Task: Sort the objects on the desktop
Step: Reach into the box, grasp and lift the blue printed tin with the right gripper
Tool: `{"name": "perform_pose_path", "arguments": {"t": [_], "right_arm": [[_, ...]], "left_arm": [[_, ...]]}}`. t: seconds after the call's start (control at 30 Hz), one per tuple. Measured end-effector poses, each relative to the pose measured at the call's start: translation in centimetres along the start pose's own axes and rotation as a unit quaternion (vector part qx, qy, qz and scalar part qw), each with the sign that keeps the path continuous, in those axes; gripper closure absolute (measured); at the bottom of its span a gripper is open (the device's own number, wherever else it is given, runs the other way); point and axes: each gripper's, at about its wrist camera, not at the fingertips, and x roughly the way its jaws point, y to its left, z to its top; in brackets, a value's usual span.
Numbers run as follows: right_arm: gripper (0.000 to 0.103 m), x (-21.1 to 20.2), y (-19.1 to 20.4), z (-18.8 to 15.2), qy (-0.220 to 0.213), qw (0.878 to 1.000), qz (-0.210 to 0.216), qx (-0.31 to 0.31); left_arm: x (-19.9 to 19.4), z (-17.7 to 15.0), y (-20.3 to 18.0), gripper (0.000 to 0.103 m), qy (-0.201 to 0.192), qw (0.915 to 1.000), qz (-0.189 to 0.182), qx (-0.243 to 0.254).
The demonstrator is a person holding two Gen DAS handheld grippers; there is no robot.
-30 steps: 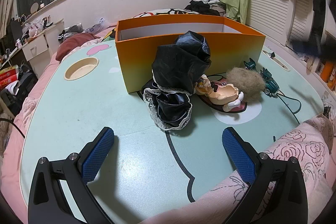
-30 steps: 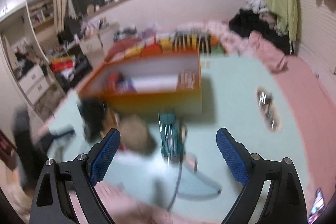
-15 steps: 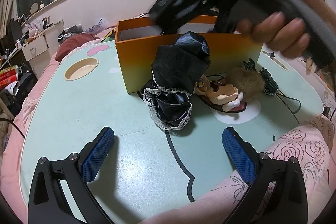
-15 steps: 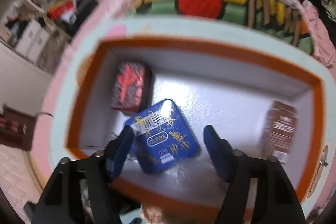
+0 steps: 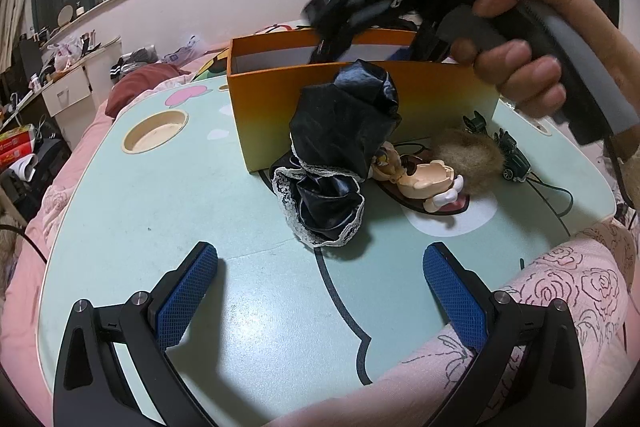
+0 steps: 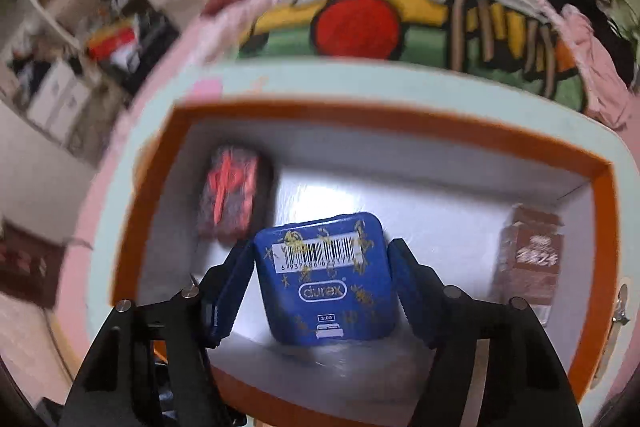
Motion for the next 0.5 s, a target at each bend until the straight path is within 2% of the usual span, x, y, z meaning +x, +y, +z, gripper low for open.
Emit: {"name": "perform_pose_path", "arguments": {"t": [0.03, 0.07, 0.1, 0.17, 0.23, 0.3, 0.33, 0.37, 0.4, 0.43, 0.5], "right_arm": [[0.036, -1.1, -0.5, 0.1, -0.012, 1.000, 0.009, 0.011], [0.074, -2.6, -1.0, 0.3, -0.031, 0.999, 0.015, 0.019], [0.100, -3.7, -1.3, 0.3, -0.038, 0.999, 0.025, 0.022], [0.099, -7.0, -1.5, -0.8, -0.068, 0.996, 0.060, 0.023], [0.098, -8.6, -1.1, -1.3, -0.085, 0.995, 0.052, 0.005], [0.093, -9.0, -0.3, -1.8, -0.089, 0.996, 0.023, -0.006], [0.070, -8.6, 0.0, -1.7, -0.085, 0.996, 0.006, -0.011], [0.038, -8.0, 0.1, -1.6, -0.080, 0.997, -0.016, -0.016], [0.029, -7.3, 0.1, -1.7, -0.077, 0.996, -0.034, -0.019], [0.027, -6.4, 0.3, -1.6, -0.071, 0.996, -0.042, -0.020], [0.027, -3.2, 0.6, -1.3, -0.026, 0.999, -0.035, -0.006]], "left_arm": [[0.0, 0.1, 0.0, 0.001, 0.000, 1.0000, 0.000, 0.000], [0.0, 0.0, 0.0, 0.001, 0.000, 1.0000, 0.000, 0.000], [0.0, 0.0, 0.0, 0.001, 0.000, 1.0000, 0.000, 0.000], [0.0, 0.0, 0.0, 0.001, 0.000, 1.0000, 0.000, 0.000], [0.0, 0.0, 0.0, 0.001, 0.000, 1.0000, 0.000, 0.000], [0.0, 0.0, 0.0, 0.001, 0.000, 1.0000, 0.000, 0.000], [0.1, 0.1, 0.0, 0.001, 0.000, 1.0000, 0.000, 0.000], [0.0, 0.0, 0.0, 0.001, 0.000, 1.0000, 0.000, 0.000], [0.0, 0.0, 0.0, 0.001, 0.000, 1.0000, 0.000, 0.000], [0.1, 0.1, 0.0, 0.001, 0.000, 1.0000, 0.000, 0.000], [0.0, 0.0, 0.0, 0.001, 0.000, 1.0000, -0.001, 0.000]]}}
